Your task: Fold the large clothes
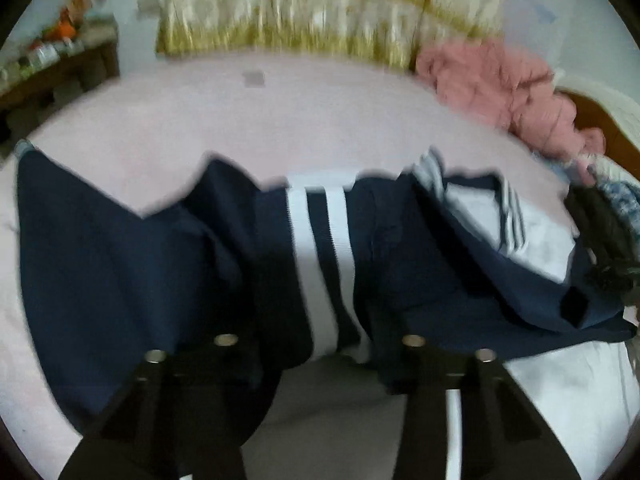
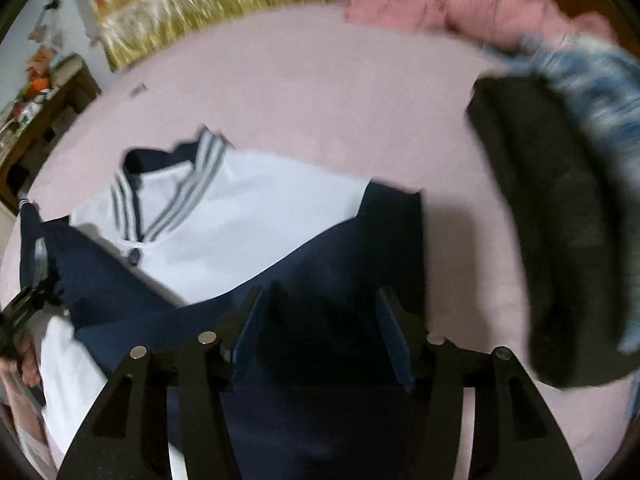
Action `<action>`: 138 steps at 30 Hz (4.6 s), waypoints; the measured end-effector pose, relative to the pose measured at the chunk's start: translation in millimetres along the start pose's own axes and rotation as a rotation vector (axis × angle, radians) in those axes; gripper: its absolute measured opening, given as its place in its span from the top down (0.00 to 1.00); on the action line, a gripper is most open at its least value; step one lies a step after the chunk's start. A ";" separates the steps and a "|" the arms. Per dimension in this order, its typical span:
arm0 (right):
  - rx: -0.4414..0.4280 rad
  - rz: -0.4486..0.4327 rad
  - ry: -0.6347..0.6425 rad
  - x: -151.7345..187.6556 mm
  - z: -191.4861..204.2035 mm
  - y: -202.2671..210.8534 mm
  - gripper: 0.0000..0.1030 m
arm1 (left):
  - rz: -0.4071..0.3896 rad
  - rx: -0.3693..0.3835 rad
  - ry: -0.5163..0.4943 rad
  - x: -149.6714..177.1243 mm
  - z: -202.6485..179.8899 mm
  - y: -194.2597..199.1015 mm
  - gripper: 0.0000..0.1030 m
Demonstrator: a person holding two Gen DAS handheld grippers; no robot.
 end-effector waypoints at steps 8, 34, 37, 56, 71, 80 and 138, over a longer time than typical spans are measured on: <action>0.211 -0.441 -0.108 -26.5 -30.0 61.0 0.98 | -0.027 0.041 0.055 -3.7 9.9 4.5 0.80; 0.166 -0.633 0.016 131.5 46.6 174.4 0.04 | -0.344 -0.047 -0.021 16.2 -3.0 110.0 0.11; 0.144 -0.677 -0.014 148.9 55.5 184.0 0.01 | -0.305 -0.119 -0.066 31.2 -0.4 128.9 0.11; 0.437 -0.649 0.221 197.3 129.5 110.5 0.01 | -0.244 -0.062 -0.016 94.7 20.2 119.0 0.11; 0.343 -0.531 0.081 188.7 92.5 90.9 0.01 | -0.096 -0.095 0.179 37.7 124.0 115.9 0.11; 0.394 -0.496 0.131 188.4 100.7 81.2 0.01 | 0.034 -0.071 0.392 22.0 231.9 -2.0 0.11; 0.273 -0.425 0.073 184.9 83.7 68.1 0.03 | -0.296 -0.115 0.261 28.0 173.7 146.8 0.25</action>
Point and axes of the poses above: each gripper's, at about its wrist camera, not at the fingertips, and y roughly against the way its jaws point, z to its left, x to its underside, the point moved 10 cm from there along -y, roughly the way its jaws point, and after that the axes turned 8 degrees about z, right-handed, at the moved point
